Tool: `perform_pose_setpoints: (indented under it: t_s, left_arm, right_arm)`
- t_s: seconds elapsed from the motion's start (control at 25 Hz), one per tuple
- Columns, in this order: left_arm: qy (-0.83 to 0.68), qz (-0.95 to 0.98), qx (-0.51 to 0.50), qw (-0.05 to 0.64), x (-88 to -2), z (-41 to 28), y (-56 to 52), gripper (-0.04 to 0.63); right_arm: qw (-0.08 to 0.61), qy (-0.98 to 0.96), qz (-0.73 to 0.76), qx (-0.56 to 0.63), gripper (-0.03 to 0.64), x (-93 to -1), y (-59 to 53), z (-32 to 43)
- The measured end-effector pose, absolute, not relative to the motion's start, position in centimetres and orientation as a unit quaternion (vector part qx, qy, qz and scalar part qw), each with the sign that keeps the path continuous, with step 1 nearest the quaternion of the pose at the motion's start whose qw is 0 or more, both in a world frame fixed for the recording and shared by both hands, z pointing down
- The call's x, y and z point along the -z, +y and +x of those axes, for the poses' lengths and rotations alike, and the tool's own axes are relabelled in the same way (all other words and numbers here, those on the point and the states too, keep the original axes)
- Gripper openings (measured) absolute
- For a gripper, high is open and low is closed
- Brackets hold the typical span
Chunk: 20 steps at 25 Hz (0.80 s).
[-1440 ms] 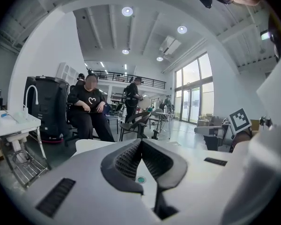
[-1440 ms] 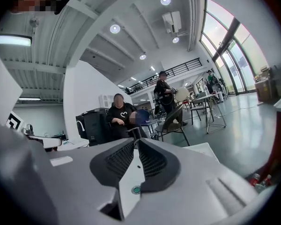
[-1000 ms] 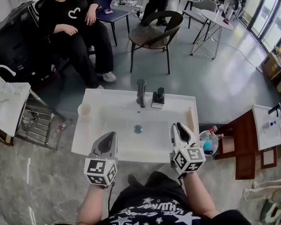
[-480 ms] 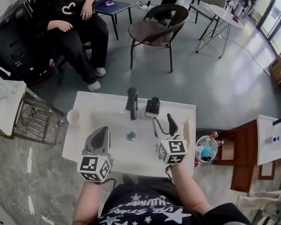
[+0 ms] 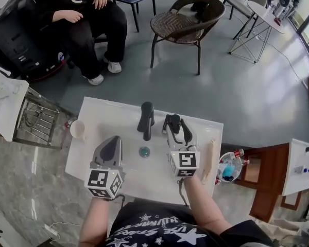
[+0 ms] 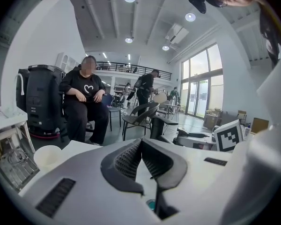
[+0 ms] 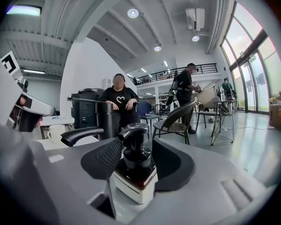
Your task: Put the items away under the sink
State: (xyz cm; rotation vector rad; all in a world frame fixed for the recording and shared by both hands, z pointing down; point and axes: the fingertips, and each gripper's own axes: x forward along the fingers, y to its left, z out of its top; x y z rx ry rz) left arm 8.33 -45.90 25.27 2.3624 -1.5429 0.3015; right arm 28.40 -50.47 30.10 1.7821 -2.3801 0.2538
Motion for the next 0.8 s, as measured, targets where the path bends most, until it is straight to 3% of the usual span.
perform_pose_setpoints:
  t_s: [0.16,0.36,0.8]
  left_arm:
    - [-0.537,0.822,-0.111,0.156,-26.1,8.7,-46.6,0.009]
    - [-0.533,0.822,-0.115,0.161,-26.3,8.5,-47.0,0.009]
    - [-0.516,0.834,-0.108,0.164,-25.9,7.7,-45.5,0.009]
  right_arm:
    - [0.08,-0.799,0.592,-0.072,0.192,-30.5,-51.8,28.5]
    - [0.083,-0.802,0.589,-0.058,0.121,-30.2,-52.2,28.0]
    - [0.077,-0.793,0.6,-0.072,0.097,-29.3,-51.6,27.9]
